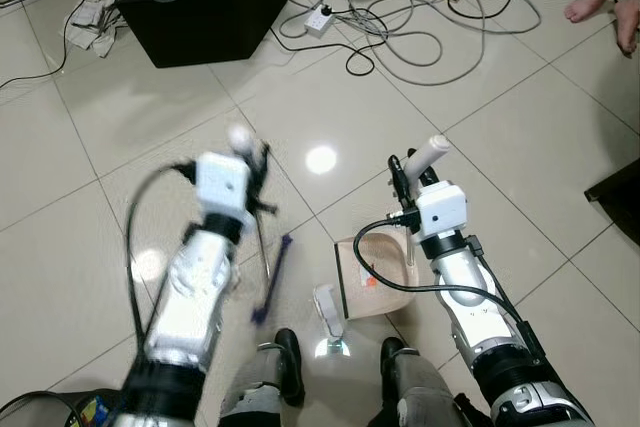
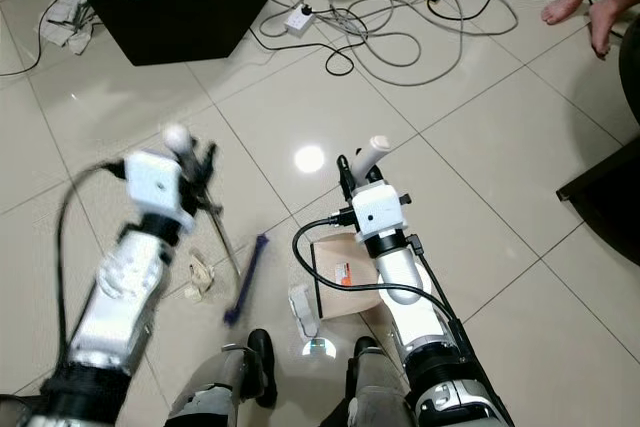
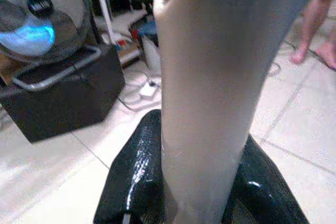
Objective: Sweep floor
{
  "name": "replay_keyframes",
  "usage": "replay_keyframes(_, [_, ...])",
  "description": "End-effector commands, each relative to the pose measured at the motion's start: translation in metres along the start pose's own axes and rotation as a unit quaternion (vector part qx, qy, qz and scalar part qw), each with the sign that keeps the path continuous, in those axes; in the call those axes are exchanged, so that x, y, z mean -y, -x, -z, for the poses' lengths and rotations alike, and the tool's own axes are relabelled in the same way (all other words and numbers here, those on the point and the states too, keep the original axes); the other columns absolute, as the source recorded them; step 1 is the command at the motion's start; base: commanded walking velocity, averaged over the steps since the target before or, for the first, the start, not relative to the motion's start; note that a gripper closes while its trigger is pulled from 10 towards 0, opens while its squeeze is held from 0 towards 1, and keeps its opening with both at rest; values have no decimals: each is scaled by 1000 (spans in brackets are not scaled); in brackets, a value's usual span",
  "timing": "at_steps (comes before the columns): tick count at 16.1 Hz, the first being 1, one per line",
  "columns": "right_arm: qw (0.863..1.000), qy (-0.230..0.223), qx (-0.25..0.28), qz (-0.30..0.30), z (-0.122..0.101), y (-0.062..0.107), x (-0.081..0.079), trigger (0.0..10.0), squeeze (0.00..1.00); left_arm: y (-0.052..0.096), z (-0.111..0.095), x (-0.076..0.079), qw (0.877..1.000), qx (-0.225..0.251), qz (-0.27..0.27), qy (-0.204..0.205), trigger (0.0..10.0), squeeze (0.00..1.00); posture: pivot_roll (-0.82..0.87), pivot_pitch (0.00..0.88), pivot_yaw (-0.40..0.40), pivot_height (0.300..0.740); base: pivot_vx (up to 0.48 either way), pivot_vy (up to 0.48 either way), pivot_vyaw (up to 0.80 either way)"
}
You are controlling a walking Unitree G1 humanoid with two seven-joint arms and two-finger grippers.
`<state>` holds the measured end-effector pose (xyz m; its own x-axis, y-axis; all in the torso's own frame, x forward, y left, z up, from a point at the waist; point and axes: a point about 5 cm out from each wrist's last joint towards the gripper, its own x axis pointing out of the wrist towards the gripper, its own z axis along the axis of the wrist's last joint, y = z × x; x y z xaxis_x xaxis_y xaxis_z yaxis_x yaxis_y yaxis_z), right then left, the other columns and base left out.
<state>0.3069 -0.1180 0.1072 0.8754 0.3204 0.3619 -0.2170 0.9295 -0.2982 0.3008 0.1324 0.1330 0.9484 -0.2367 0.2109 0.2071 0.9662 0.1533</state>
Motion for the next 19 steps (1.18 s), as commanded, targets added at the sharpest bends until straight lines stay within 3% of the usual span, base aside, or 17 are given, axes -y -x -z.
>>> replay_keyframes(1, [1000, 1, -8, -13, 4, 7, -7, 10000, 0, 9, 16, 4, 999, -42, 5, -4, 10000, 0, 29, 319, 74, 740, 0, 0, 0])
replay_keyframes(3, [1000, 2, -13, -16, 6, 10, -9, 10000, 0, 14, 29, 14, 997, -79, -8, -1, 10000, 0, 27, 321, 70, 740, 0, 0, 0])
replay_keyframes(5, [1000, 1, -16, -19, 7, 12, -11, 10000, 0, 14, 38, 24, 993, -103, -41, 42, 10000, 0, 20, 319, 67, 740, 0, 0, 0])
replay_keyframes(8, [1000, 2, -21, -19, 8, 13, -12, 10000, 0, 0, 36, 31, 979, -94, -117, 142, 10000, 0, 14, 318, 67, 740, 0, 0, 0])
replay_keyframes(11, [1000, 4, -24, -15, 9, 14, -10, 10000, 0, -19, 25, 32, 960, -64, -179, 205, 10000, 0, 7, 317, 67, 740, 0, 0, 0])
replay_keyframes(13, [1000, 5, -24, -13, 9, 15, -10, 10000, 0, -29, 18, 32, 953, -45, -189, 231, 10000, 0, 3, 315, 69, 740, 0, 0, 0])
replay_keyframes(15, [1000, 5, -25, -12, 9, 15, -10, 10000, 0, -38, 8, 33, 952, -21, -184, 243, 10000, 0, 3, 313, 69, 740, 0, 0, 0])
replay_keyframes(19, [1000, 4, -28, -10, 11, 15, -10, 10000, 0, -59, -29, 52, 959, 62, -56, 272, 10000, 0, 9, 303, 74, 740, 0, 0, 0])
